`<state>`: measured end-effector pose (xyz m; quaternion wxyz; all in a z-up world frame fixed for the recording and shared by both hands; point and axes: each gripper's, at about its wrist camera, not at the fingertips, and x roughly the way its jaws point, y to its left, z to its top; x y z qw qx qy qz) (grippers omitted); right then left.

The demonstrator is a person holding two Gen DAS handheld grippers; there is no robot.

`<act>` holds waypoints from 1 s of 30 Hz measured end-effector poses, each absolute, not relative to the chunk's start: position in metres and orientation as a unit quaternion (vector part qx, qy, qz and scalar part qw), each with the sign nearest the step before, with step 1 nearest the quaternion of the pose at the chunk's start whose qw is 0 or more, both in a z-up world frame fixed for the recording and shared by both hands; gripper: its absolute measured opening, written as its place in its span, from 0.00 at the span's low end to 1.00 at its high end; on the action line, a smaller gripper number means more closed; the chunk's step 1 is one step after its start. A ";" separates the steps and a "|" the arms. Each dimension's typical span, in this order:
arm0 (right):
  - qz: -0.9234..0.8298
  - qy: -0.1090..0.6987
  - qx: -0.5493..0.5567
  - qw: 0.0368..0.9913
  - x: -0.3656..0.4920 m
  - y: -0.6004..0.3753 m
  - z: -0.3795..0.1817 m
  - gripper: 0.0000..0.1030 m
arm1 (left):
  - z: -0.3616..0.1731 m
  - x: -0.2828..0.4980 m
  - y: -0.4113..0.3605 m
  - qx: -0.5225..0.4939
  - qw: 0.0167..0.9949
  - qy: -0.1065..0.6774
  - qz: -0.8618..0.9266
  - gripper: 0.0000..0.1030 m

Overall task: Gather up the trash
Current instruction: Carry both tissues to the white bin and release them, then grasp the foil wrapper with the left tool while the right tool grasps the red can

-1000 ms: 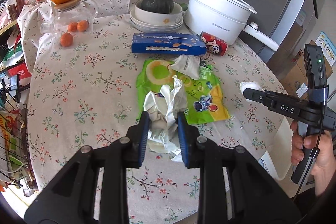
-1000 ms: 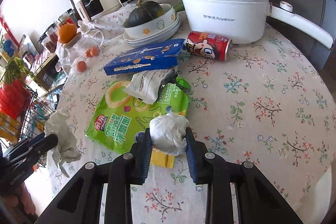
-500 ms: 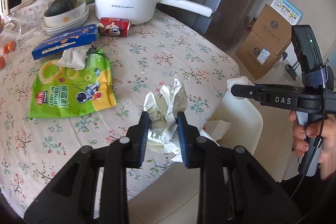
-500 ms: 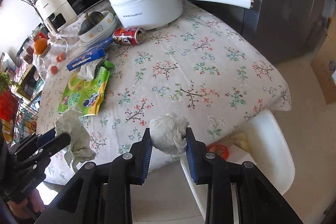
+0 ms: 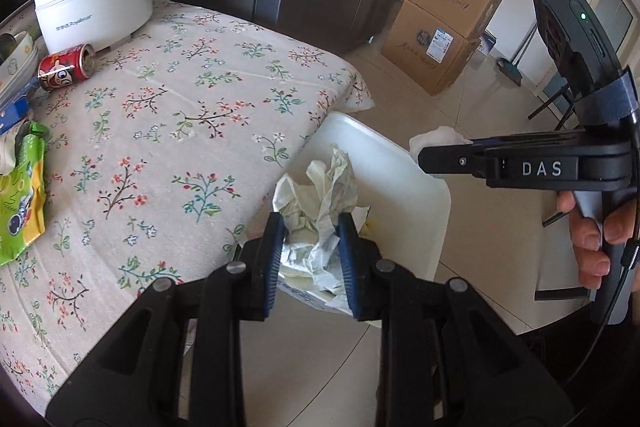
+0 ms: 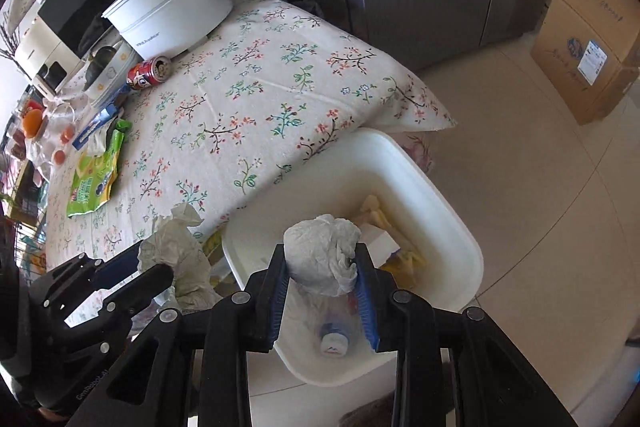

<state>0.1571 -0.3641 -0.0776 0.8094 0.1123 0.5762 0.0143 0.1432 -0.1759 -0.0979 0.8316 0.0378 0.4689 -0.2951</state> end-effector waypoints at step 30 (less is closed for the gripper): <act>0.084 0.535 0.076 0.837 0.263 -0.271 -0.053 0.73 | -0.093 0.278 0.035 0.047 0.900 0.433 -0.029 0.82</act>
